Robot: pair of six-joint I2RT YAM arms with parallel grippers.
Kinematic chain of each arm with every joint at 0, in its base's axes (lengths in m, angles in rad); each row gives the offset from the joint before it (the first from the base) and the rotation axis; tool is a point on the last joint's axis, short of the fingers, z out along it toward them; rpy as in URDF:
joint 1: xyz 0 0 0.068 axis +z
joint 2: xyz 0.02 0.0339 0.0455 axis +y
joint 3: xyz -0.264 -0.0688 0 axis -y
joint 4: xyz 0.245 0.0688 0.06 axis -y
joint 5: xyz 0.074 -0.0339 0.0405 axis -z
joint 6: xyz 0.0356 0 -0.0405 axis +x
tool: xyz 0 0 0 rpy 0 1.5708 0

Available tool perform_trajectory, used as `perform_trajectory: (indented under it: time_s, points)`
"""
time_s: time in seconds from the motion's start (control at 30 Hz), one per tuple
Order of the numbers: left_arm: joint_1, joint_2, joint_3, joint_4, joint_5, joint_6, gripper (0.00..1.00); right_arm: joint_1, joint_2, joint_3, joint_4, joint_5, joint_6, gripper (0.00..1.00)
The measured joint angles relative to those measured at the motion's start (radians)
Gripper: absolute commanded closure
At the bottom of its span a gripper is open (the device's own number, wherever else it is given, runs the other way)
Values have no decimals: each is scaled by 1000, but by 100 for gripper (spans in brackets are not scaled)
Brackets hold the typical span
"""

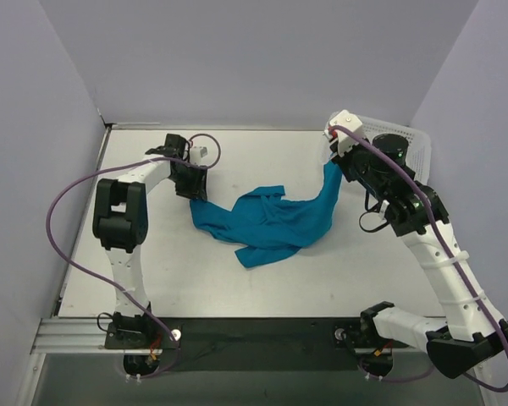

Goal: Roll the t-shirts
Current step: Flatten out the T-shirt at the center of the board.

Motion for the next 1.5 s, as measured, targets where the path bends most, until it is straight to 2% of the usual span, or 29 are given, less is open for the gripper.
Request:
perform_trajectory:
  time_s: [0.1,0.13,0.2,0.23,0.37,0.53,0.7,0.83,0.9,0.93,1.0,1.03,1.07,1.17,1.27,1.37,1.5]
  points:
    - [-25,22,3,-2,-2,-5,46,-40,0,-6,-10,0,39,100]
    - [-31,23,3,-2,-3,-5,53,-51,0,-6,-10,0,50,100]
    - [-41,23,2,-2,-3,-7,77,-66,0,-8,-10,0,70,100]
    - [-44,23,-1,-2,-3,-9,100,-71,0,-11,-9,0,77,100]
    - [-46,10,-32,-21,11,9,100,-80,2,-32,-10,0,99,100]
    - [-8,-78,-54,-115,60,48,100,-91,47,-34,17,-8,103,100]
    - [136,-301,-22,-222,175,152,100,-108,168,23,60,-27,108,100]
    - [205,-546,-28,-341,241,365,100,-116,234,92,66,-47,118,100]
    - [186,-645,-60,-449,291,541,82,-118,219,95,53,-56,118,100]
    - [163,-683,-90,-489,307,621,68,-120,202,91,40,-61,118,100]
    - [98,-728,-158,-554,298,740,58,-121,135,51,19,-78,117,100]
    - [72,-732,-187,-577,290,779,42,-121,98,28,0,-87,117,100]
    - [47,-731,-219,-602,280,806,38,-121,47,-2,-30,-96,118,100]
    - [31,-708,-265,-643,223,816,36,-121,-106,-121,-97,-117,134,100]
    - [4,-643,-228,-568,133,726,36,-120,-172,-200,-146,-122,153,100]
    - [-26,-462,-84,-428,43,575,36,-122,-152,-230,-177,-121,171,100]
    - [-13,-188,145,-300,22,405,35,-129,-106,-254,-182,-119,172,100]
